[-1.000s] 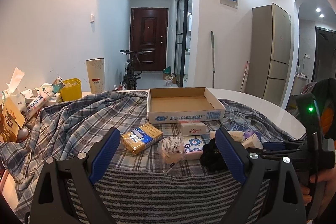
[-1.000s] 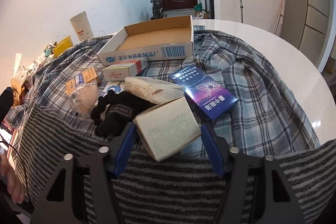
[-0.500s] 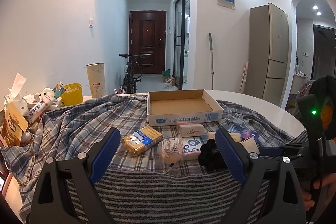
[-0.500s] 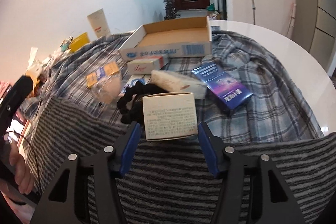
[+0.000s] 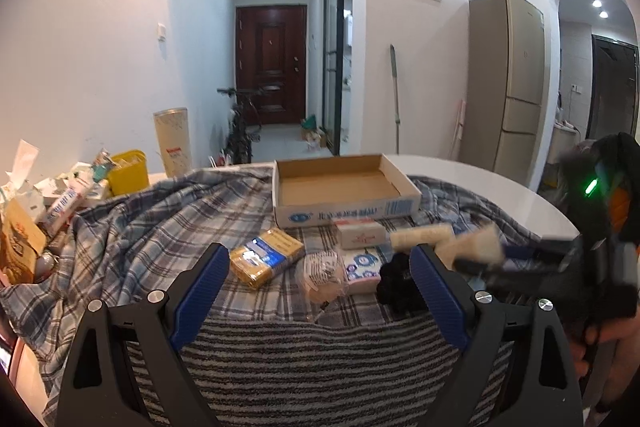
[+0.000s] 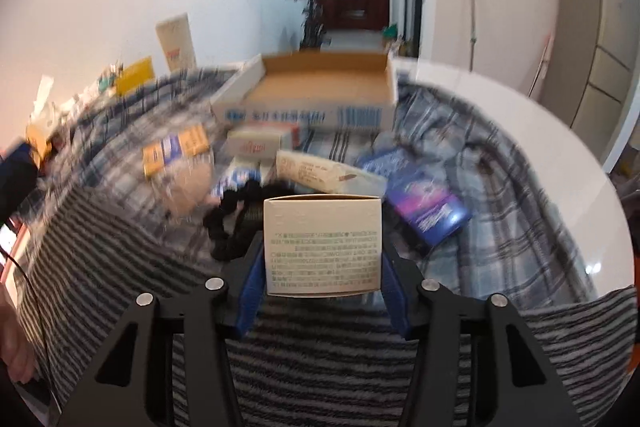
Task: Organize objects
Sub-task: 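Lower the right tool and grasp the small beige paper box, then grasp the plastic-wrapped packet with the left tool while the right tool holds the beige box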
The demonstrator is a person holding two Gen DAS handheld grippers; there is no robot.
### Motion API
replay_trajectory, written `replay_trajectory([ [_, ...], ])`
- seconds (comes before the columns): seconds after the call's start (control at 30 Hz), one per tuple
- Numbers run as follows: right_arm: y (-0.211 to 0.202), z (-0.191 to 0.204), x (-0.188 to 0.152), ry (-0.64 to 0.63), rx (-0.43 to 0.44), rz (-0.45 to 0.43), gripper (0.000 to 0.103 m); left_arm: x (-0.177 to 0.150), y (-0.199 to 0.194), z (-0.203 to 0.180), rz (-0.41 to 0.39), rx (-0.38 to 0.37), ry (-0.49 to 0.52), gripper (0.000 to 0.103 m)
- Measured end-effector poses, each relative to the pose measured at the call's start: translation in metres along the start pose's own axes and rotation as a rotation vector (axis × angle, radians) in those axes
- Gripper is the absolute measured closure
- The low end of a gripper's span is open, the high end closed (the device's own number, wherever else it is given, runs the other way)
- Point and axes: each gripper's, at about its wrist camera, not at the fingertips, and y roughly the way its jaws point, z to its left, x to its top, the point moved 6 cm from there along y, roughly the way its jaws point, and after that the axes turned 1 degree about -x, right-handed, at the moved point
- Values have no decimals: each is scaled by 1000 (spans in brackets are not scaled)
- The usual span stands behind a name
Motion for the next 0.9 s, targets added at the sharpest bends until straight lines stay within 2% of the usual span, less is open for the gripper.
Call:
replay_trajectory([
  [0.13,-22,-11,20,40,-26,-126,52,0,13,-1,49,-19,16,9],
  [0.23,-32,-19,36,55,-69,-206,52,5,31,-10,104,-31,98,9],
  [0.3,-37,-23,43,57,-109,-249,52,7,47,-16,181,-82,128,9],
  [0.37,-39,-27,47,64,-144,-287,52,8,60,-17,237,-136,96,9],
  [0.43,-39,-31,49,66,-159,-308,52,7,72,-15,272,-146,68,9],
  [0.53,-33,-33,48,74,-154,-314,52,1,88,-7,296,-83,35,10],
  [0.67,-21,-34,44,87,-104,-299,52,-12,108,0,372,-64,11,23],
  [0.7,-20,-35,43,88,-105,-300,52,-17,112,2,389,-67,5,26],
  [0.83,-16,-34,34,50,-136,-311,52,-30,127,6,433,-62,-9,27],
  [0.87,-14,-32,33,38,-134,-309,52,-31,129,5,435,-61,-8,30],
  [0.9,-14,-30,32,27,-130,-307,52,-32,132,5,440,-60,-5,37],
])
